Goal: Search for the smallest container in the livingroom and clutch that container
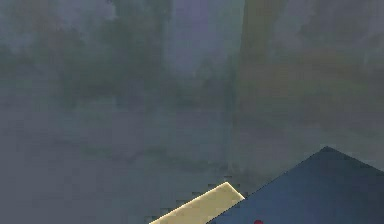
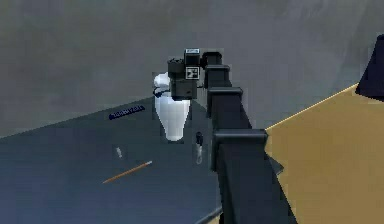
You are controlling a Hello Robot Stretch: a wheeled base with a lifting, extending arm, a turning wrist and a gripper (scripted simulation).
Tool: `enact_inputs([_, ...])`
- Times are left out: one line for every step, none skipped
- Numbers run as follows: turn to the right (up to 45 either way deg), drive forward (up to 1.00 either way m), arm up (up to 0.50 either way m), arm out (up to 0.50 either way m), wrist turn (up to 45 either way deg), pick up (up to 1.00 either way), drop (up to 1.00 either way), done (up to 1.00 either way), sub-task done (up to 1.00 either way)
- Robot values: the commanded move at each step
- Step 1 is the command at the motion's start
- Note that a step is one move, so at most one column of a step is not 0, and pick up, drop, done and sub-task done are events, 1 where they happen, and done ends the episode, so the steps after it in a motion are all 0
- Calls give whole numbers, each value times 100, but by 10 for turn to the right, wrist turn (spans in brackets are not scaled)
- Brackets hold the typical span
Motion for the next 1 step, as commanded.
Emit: enact_inputs([0, 0, 0, 0, 0, 0, 0, 100, 0])
